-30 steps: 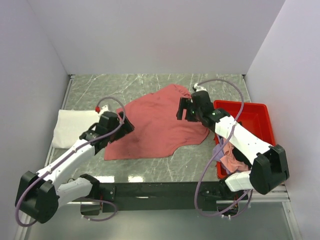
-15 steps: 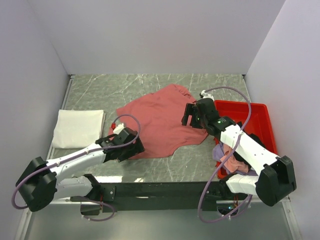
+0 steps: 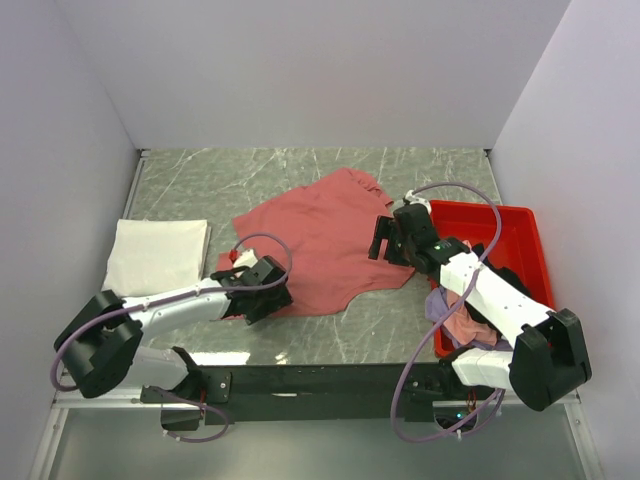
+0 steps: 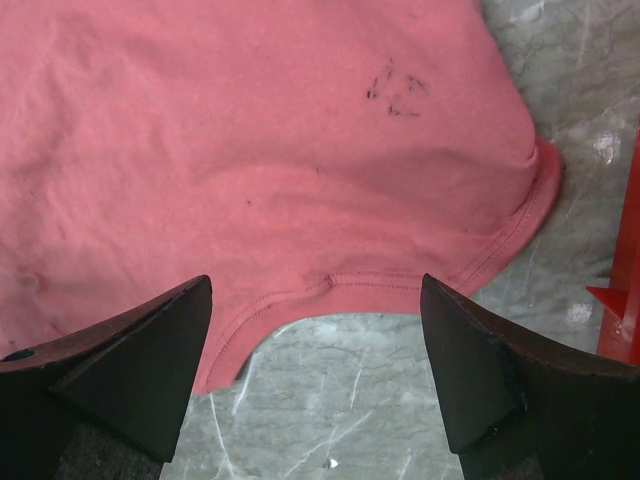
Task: Fold and stack the t-shirts
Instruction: Flatten the tshirt out
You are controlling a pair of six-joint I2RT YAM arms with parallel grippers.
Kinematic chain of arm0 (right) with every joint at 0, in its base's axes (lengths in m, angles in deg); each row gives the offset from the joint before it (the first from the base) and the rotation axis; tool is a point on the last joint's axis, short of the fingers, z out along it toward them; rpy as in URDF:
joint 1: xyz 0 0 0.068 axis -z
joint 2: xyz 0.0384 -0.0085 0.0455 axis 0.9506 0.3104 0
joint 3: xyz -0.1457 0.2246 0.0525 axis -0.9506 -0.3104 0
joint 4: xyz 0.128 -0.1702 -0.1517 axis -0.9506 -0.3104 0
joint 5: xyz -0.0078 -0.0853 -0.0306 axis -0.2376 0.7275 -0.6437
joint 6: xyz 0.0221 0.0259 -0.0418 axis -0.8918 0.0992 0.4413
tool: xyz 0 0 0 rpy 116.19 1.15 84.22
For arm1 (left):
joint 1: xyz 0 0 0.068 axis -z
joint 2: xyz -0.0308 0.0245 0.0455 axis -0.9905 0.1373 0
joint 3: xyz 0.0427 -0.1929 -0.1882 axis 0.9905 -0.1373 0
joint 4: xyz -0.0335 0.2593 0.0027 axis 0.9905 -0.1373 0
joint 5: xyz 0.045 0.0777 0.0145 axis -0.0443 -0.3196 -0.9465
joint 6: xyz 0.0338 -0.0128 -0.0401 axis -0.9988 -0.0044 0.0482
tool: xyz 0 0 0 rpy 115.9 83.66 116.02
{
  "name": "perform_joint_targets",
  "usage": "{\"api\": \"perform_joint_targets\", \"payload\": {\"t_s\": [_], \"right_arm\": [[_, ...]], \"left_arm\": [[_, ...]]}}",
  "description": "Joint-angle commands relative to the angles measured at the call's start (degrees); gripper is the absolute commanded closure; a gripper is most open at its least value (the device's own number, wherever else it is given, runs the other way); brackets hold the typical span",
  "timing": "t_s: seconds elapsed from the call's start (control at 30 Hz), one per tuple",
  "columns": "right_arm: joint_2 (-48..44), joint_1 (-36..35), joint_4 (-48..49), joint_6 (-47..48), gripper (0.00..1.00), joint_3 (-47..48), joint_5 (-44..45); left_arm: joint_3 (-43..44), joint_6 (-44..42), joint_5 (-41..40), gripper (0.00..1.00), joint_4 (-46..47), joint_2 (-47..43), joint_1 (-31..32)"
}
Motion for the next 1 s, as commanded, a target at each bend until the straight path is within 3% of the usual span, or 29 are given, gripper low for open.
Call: {"api": "perform_joint_targets", "payload": {"t_s": [0.0,0.07,0.1,0.13,0.2,0.23,0.3,0.57,0.73,0.97], "right_arm": [[-0.5,0.4,0.9,0.6,0.09,-0.9,0.4],[-0.8,0.5,0.9,0.9,0.09,-0.9,0.4],[-0.8,0.4,0.8,1.0,0.09,-1.0,0.5],[-0.9,0.5,0.8,1.0,0.09,-0.8,0.5],[-1.0,0.5,0.9,1.2,0.1,-0.9,0.7],[-1.0,0.5,0.7,1.1,0.09,-0.9,0.7],[-1.0,0.6,0.2,1.3,0.1,-0.8,1.1],[-0.2,0.6,-1.8,1.6,0.1,-0.6,0.6],[1.3,-0.1,-4.0,2.1,0.12,-1.2,-1.0],[1.2,-1.2,-4.7,0.1,0.14,-5.4,-3.8]], "left_arm": [[1.4,4.1,-3.2,0.22,0.1,4.1,0.3],[3.5,5.0,-5.3,0.46,-2.0,7.0,0.2],[4.6,5.1,-5.8,0.46,-3.0,8.0,0.2],[6.5,5.2,-6.9,0.6,-4.2,9.0,0.2],[7.6,5.2,-6.9,0.76,-5.9,10.5,0.2],[7.8,5.1,-6.9,0.89,-5.8,10.4,0.2],[7.7,5.2,-6.9,0.99,-6.2,9.4,0.2],[5.1,6.8,-11.2,0.99,-12.6,1.9,-2.1],[0.9,4.1,-9.6,0.99,-11.7,-5.4,-7.7],[0.1,2.8,-9.6,0.99,-12.0,-10.4,-8.4]]}}
